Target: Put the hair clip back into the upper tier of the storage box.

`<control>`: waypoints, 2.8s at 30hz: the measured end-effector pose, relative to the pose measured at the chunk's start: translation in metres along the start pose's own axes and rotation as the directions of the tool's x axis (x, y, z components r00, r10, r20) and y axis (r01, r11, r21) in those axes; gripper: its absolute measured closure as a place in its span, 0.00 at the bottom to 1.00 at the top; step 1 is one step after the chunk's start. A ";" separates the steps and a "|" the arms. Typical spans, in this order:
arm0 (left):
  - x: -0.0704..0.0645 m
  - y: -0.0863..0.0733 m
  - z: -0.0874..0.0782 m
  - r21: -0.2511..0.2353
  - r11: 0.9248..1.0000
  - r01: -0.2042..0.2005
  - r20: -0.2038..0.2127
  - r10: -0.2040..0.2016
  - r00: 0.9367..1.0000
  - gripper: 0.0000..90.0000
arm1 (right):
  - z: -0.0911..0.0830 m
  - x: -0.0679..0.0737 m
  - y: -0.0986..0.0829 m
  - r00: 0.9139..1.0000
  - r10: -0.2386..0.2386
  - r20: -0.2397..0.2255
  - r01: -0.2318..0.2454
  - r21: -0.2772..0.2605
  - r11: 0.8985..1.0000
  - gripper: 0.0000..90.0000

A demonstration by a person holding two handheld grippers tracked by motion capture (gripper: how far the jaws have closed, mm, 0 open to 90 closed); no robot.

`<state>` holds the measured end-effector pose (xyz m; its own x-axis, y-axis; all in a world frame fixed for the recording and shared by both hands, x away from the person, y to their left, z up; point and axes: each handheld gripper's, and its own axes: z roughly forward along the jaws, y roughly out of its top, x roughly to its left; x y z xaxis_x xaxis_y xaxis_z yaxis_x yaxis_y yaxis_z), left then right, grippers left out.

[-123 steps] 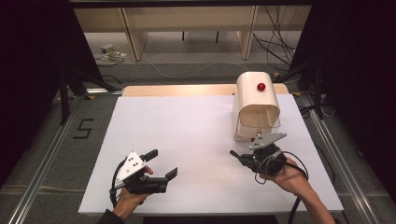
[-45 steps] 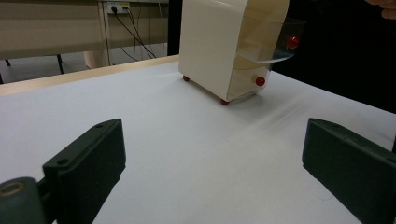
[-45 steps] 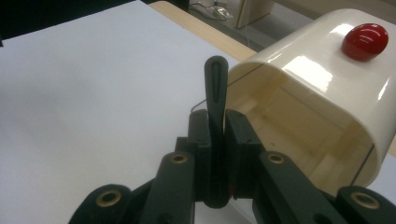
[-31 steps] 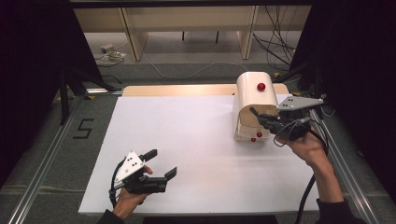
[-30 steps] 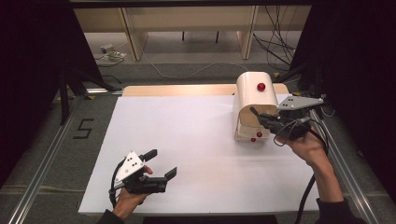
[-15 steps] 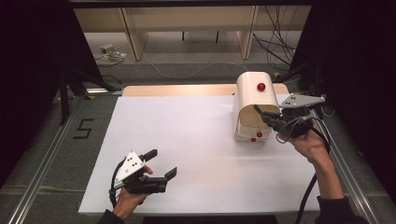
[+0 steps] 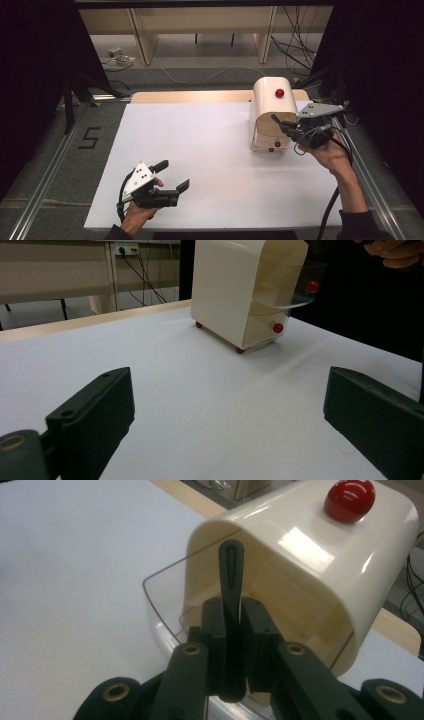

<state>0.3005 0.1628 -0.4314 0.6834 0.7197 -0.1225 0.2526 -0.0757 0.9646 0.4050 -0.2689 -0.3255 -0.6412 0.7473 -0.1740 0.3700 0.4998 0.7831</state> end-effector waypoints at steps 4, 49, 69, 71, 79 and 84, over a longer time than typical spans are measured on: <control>0.000 0.000 0.000 -0.003 1.000 0.006 -0.001 -0.006 1.000 0.06 | 0.001 -0.003 -0.001 1.000 0.013 0.006 -0.013 0.003 1.000 0.91; 0.000 0.000 0.000 0.005 1.000 0.004 0.005 -0.004 1.000 0.06 | 0.002 0.022 0.010 0.978 0.078 -0.195 -0.098 -0.095 0.991 0.53; 0.000 0.000 0.000 0.006 1.000 0.004 0.005 -0.004 1.000 0.06 | 0.012 0.044 0.011 0.956 0.088 -0.279 -0.132 -0.144 0.981 0.39; 0.000 0.000 0.000 0.005 1.000 0.003 0.005 -0.003 1.000 0.06 | 0.013 0.045 0.010 0.954 0.095 -0.284 -0.143 -0.152 0.978 0.39; -0.001 0.000 0.000 0.006 1.000 0.003 0.005 -0.003 1.000 0.06 | 0.016 0.053 0.009 0.945 0.091 -0.315 -0.151 -0.170 0.974 0.34; -0.001 0.000 0.000 0.005 1.000 0.003 0.005 -0.003 1.000 0.06 | 0.016 0.056 0.009 0.941 0.093 -0.324 -0.162 -0.194 0.968 0.33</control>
<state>0.3001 0.1619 -0.4313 0.6863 0.7163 -0.1266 0.2579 -0.0769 0.9631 0.3830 -0.2156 -0.3381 -0.7872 0.6081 0.1024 0.3316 0.2775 0.9017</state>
